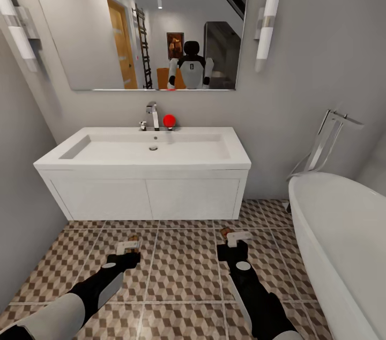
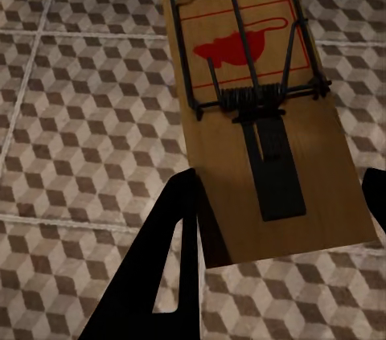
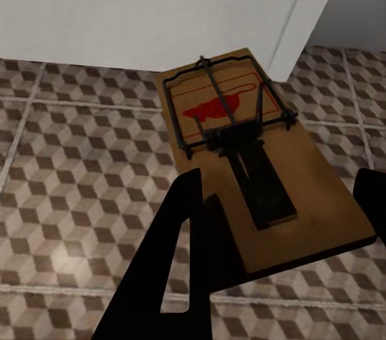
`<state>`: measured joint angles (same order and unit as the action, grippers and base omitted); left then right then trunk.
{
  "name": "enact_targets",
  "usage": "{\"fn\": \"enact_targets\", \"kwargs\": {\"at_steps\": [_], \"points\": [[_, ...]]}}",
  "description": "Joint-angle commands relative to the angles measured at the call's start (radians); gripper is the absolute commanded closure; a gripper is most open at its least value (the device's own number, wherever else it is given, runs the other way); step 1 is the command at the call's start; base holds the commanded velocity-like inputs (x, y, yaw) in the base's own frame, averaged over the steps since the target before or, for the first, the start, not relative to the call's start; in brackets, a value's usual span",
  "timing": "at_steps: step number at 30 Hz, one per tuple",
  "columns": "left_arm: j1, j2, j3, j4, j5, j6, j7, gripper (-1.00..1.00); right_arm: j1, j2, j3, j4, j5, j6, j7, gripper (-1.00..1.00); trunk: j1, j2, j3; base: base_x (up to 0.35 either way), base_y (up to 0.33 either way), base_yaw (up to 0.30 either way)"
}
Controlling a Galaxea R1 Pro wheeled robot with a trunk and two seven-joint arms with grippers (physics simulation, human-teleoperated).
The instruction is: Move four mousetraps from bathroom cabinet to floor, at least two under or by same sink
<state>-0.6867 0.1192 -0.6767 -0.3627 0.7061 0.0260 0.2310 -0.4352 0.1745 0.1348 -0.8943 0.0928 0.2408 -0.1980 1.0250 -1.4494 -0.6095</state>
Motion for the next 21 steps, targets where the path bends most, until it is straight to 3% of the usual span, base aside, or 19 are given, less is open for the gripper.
{"fn": "enact_targets", "kwargs": {"at_steps": [1,11,21], "points": [[-0.001,0.001,-0.009,-0.004,0.005,0.003,0.012,1.00,0.000,0.000,0.002,-0.001,0.009,0.009,-0.003,1.00,0.000,-0.001,-0.001,0.000,0.000,0.000],[-0.001,-0.001,-0.015,-0.006,0.004,-0.057,0.008,1.00,0.000,0.000,0.000,-0.001,0.005,0.009,0.034,1.00,0.000,-0.001,-0.001,0.000,0.000,0.000],[-0.001,-0.037,-0.018,-0.020,0.004,-0.061,0.012,1.00,0.000,0.000,0.003,-0.005,0.006,0.009,0.038,1.00,0.000,-0.001,-0.001,0.000,0.000,0.000]]}}
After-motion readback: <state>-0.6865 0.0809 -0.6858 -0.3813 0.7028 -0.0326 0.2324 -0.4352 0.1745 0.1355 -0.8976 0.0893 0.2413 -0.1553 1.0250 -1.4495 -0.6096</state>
